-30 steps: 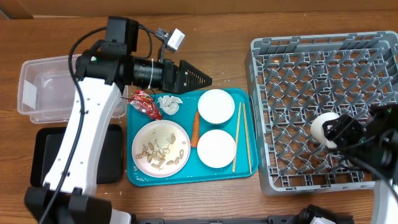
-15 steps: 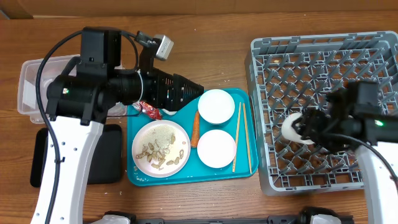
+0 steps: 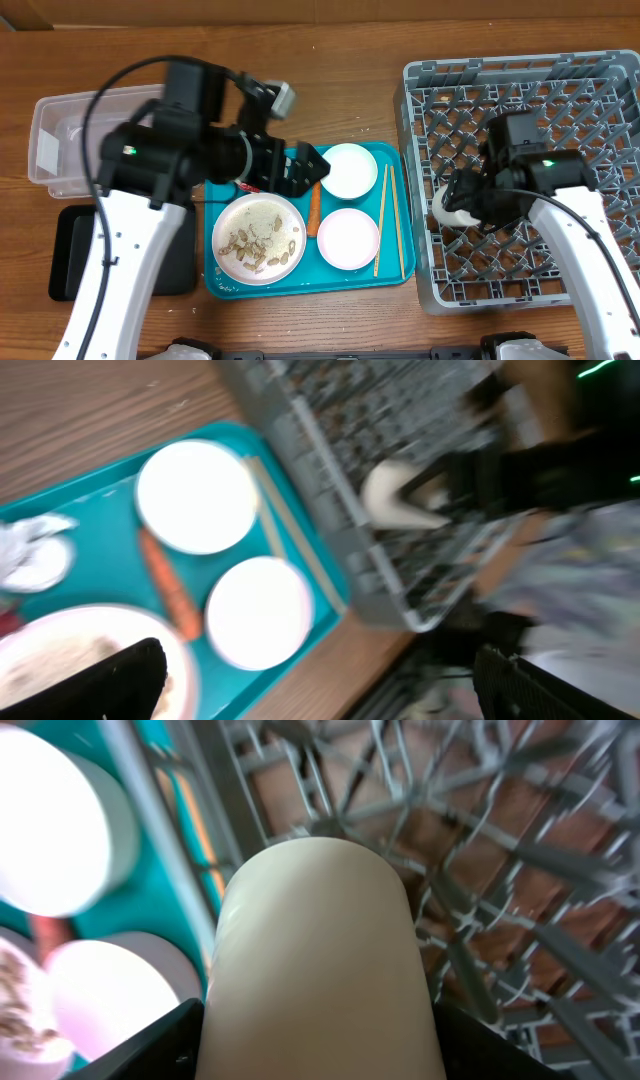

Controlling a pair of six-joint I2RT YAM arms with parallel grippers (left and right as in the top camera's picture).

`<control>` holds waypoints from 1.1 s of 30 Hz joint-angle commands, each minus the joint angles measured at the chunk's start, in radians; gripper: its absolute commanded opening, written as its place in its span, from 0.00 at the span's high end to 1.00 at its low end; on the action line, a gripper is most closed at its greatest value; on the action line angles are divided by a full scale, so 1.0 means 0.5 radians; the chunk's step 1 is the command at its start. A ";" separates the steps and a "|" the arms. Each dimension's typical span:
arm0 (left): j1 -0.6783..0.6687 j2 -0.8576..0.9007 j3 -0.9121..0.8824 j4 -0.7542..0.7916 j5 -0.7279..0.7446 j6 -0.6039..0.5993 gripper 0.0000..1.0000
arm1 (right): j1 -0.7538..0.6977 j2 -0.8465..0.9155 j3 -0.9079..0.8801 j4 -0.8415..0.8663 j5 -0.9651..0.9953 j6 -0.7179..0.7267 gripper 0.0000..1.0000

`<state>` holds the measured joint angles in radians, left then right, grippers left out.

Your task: Sort waste into correct bins and load items into the dishwasher

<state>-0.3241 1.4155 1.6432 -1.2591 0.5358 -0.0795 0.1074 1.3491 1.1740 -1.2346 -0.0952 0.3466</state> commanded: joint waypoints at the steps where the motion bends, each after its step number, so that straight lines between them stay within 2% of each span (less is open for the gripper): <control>1: -0.196 -0.005 0.018 -0.046 -0.674 -0.041 0.00 | 0.008 -0.216 0.225 -0.034 0.032 0.045 0.24; 4: -0.313 0.030 0.018 -0.092 -0.880 -0.161 0.00 | 0.008 -0.302 0.330 -0.095 0.031 0.031 0.12; 6: -0.352 0.041 0.018 -0.089 -0.870 -0.180 0.00 | 0.008 -0.326 0.338 -0.119 0.032 0.027 0.16; 12: -0.364 0.041 0.018 -0.040 -0.870 -0.209 0.00 | 0.008 -0.224 0.336 -0.208 0.092 0.027 0.17; 16: -0.362 0.041 0.018 -0.056 -0.871 -0.201 0.00 | 0.008 -0.224 0.342 -0.206 0.078 0.028 0.21; 21: -0.362 0.102 0.014 -0.028 -0.903 -0.201 0.00 | 0.008 -0.432 0.430 -0.169 0.046 0.072 0.20; 24: -0.362 0.223 0.005 -0.008 -0.994 -0.201 0.00 | 0.008 -0.604 0.460 -0.143 0.047 0.143 0.14; 27: -0.364 0.424 -0.014 0.075 -0.996 -0.211 0.09 | 0.008 -0.754 0.460 -0.141 0.047 0.148 0.11; 29: -0.367 0.564 -0.014 0.142 -0.988 -0.230 0.19 | 0.008 -0.813 0.460 -0.159 0.047 0.148 0.10; 33: -0.366 0.813 -0.014 0.358 -0.995 -0.278 0.21 | 0.008 -0.848 0.460 -0.227 0.047 0.147 0.10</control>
<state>-0.5026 1.7660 1.6413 -1.1118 0.0544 -0.1917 0.1074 0.9142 1.3895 -1.3411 -0.0734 0.4114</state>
